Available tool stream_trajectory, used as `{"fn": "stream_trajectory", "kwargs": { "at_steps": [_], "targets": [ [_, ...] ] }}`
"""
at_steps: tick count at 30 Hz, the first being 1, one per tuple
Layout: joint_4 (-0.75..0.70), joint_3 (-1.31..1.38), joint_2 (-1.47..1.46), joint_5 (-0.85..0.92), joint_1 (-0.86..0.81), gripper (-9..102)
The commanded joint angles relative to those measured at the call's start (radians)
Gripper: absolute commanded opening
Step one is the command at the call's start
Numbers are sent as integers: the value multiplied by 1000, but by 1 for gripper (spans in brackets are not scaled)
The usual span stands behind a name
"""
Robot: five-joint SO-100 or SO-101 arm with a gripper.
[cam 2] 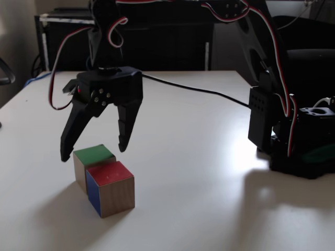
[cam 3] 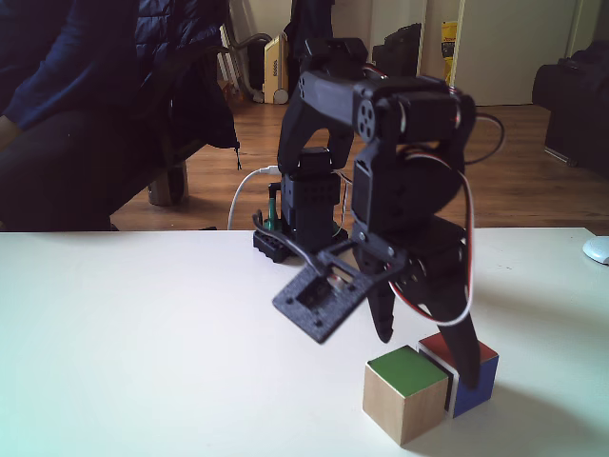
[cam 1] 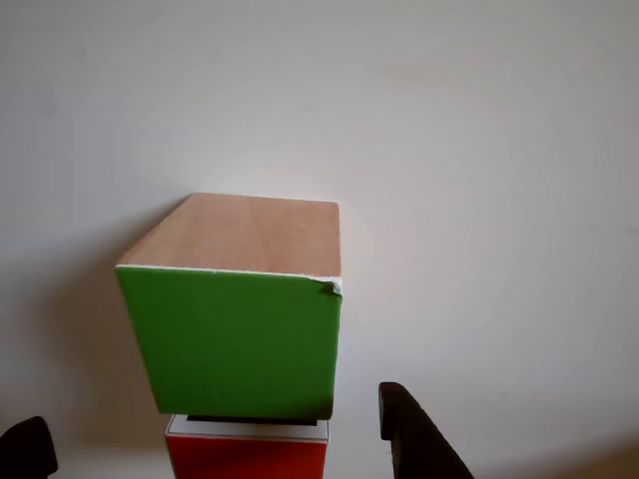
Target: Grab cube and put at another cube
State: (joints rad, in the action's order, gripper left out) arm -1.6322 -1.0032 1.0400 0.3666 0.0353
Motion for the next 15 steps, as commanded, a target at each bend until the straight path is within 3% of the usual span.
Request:
{"fn": "stream_trajectory", "kwargs": {
  "at_steps": [1,15],
  "targets": [
    [-11,67,-15,-6,14,48],
    [-91,318,-233,-15,-2,46]
  ]
}}
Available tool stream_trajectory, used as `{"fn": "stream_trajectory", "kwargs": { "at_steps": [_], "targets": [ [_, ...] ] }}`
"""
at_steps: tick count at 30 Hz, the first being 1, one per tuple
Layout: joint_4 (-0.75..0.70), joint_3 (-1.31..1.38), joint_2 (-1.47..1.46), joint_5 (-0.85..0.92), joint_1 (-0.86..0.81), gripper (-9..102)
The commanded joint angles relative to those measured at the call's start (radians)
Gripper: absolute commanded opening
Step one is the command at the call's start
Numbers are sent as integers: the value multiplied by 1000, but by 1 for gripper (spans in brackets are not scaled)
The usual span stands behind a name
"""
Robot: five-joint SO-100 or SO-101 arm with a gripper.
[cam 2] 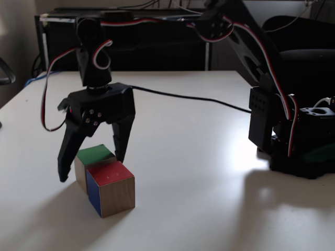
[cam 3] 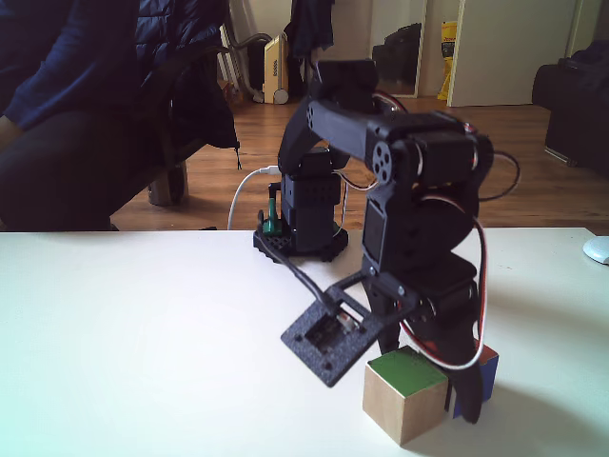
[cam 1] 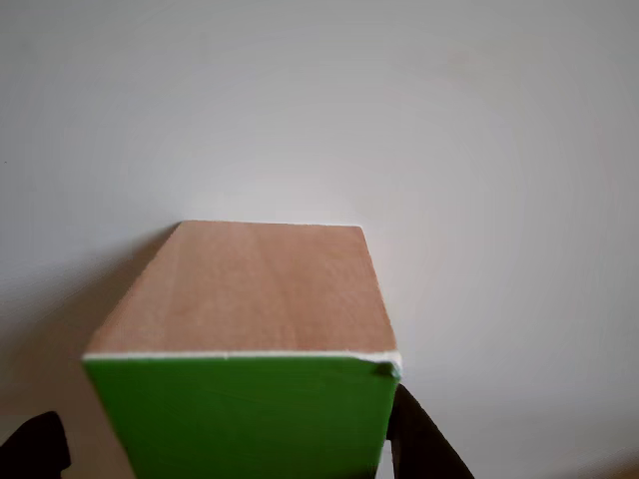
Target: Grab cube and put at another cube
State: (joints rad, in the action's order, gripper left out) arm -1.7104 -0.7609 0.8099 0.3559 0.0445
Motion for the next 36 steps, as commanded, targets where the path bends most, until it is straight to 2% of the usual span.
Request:
{"fn": "stream_trajectory", "kwargs": {
  "at_steps": [1,9,13,17,22,31,36],
  "targets": [
    [-15,86,-14,-5,-11,45],
    [-95,279,-130,0,-25,43],
    [-95,278,-140,9,-28,39],
    [-95,287,-150,17,-31,27],
    [-97,267,-127,23,-28,20],
    [-97,244,-67,9,-40,16],
    [-97,172,64,-26,-23,15]
  ]
}}
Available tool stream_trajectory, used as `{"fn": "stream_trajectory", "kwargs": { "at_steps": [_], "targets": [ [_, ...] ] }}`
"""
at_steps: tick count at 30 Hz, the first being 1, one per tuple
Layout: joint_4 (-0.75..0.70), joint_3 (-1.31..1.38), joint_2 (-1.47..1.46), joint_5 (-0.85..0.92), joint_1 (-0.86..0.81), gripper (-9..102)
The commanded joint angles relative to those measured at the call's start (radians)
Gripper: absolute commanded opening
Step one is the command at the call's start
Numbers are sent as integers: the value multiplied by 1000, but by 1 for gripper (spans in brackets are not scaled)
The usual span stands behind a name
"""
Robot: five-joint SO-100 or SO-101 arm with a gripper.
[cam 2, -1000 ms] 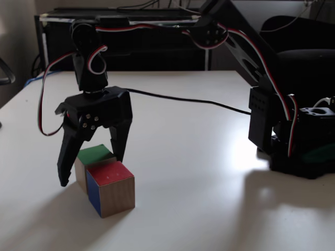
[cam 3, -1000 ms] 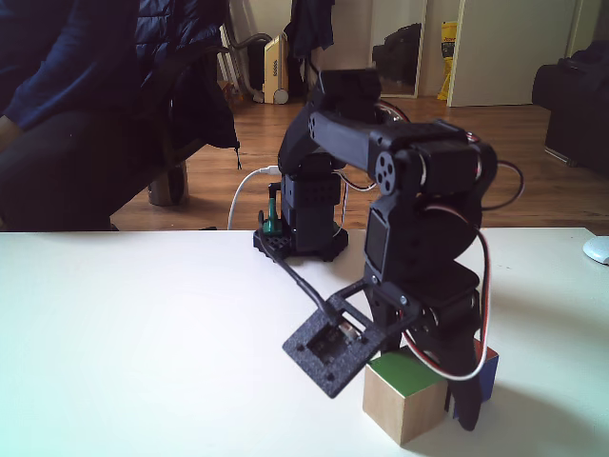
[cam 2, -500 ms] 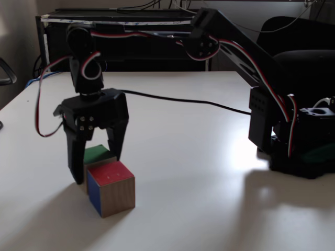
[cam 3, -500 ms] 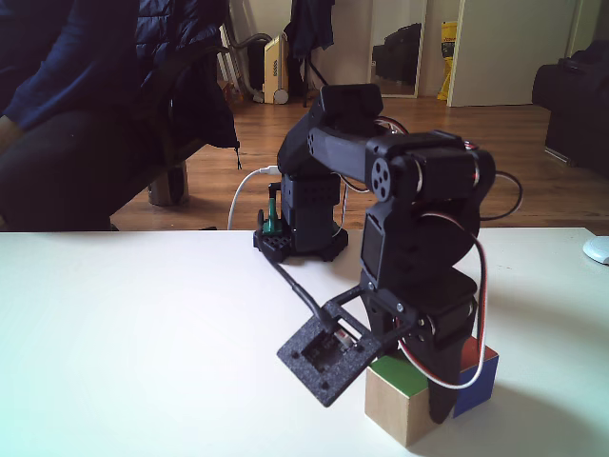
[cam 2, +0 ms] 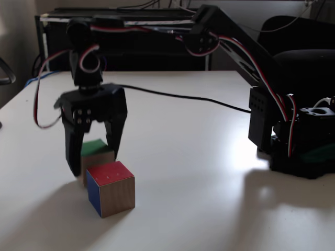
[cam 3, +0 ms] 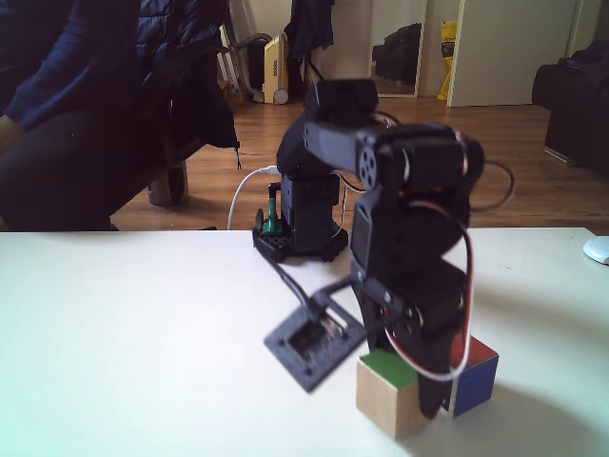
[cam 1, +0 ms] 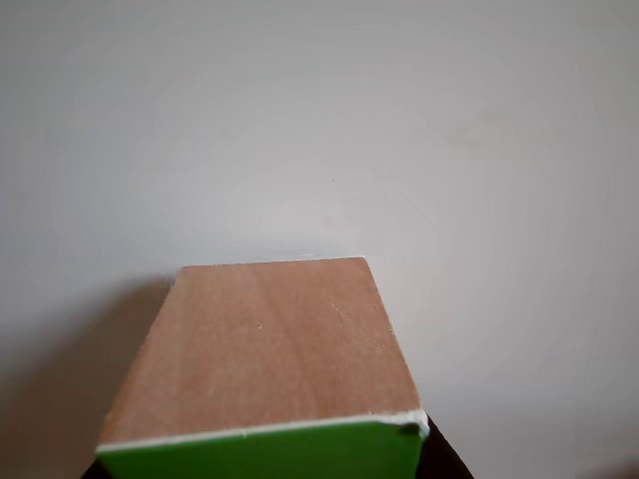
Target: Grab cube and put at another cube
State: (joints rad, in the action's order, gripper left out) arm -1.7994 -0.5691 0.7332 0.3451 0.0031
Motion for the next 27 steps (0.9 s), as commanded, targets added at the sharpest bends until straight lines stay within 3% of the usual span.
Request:
{"fn": "stream_trajectory", "kwargs": {
  "at_steps": [1,14,27],
  "targets": [
    [-8,-44,178,-23,26,15],
    [-8,-307,555,-87,118,15],
    [3,-364,557,-178,184,15]
  ]
}}
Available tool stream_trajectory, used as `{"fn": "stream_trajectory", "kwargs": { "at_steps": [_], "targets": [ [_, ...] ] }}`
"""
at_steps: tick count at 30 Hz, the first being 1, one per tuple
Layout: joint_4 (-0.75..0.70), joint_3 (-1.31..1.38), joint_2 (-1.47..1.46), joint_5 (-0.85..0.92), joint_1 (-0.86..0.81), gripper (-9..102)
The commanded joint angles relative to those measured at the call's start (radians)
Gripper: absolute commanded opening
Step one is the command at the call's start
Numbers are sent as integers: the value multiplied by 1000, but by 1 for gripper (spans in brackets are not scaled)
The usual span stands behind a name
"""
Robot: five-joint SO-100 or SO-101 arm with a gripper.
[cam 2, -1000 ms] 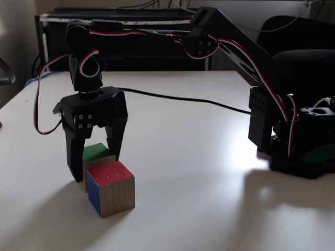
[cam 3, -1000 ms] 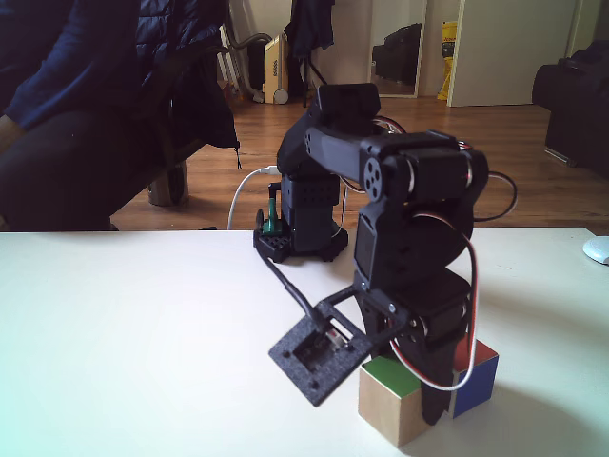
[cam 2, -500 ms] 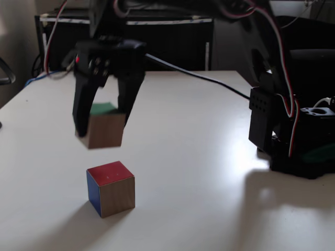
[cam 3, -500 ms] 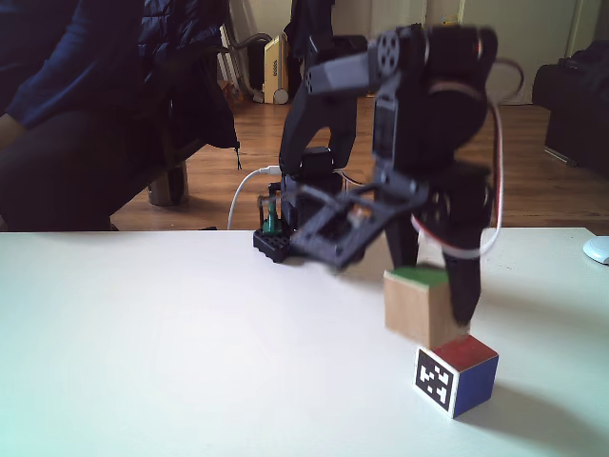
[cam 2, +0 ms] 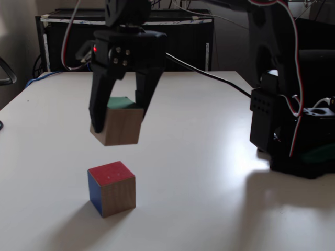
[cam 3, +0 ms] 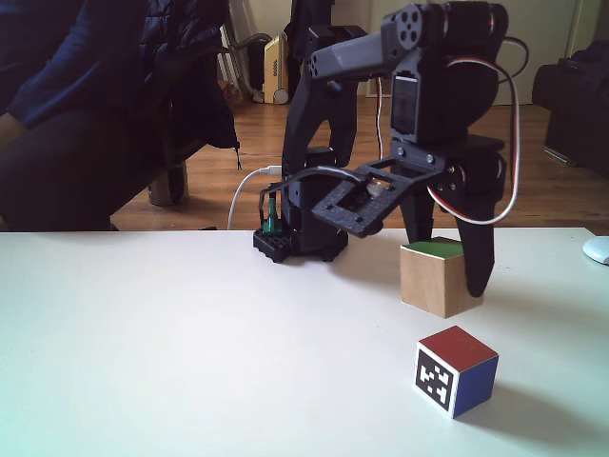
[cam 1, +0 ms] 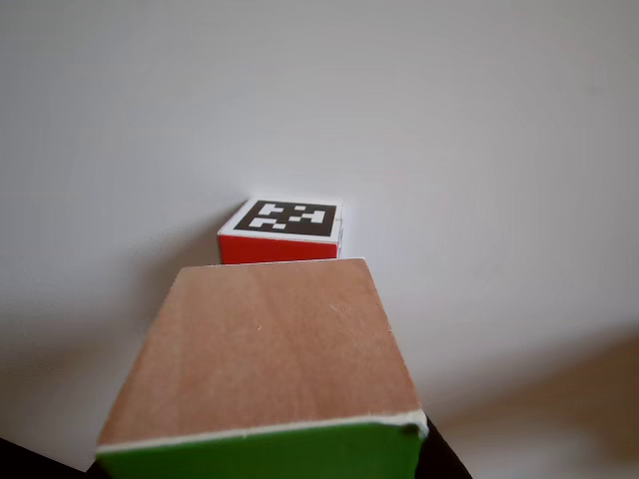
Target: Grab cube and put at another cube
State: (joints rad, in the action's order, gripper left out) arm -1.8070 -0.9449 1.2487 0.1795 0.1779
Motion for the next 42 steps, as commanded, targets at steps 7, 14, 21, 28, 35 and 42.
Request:
{"fn": "stream_trajectory", "kwargs": {
  "at_steps": [7,14,21,28,35,42],
  "targets": [
    [18,18,6,-54,34,15],
    [38,23,-44,-80,37,15],
    [52,38,-109,-100,31,15],
    [57,63,-143,-115,35,16],
    [57,72,-156,-133,57,16],
    [57,84,-167,-137,58,16]
  ]
}}
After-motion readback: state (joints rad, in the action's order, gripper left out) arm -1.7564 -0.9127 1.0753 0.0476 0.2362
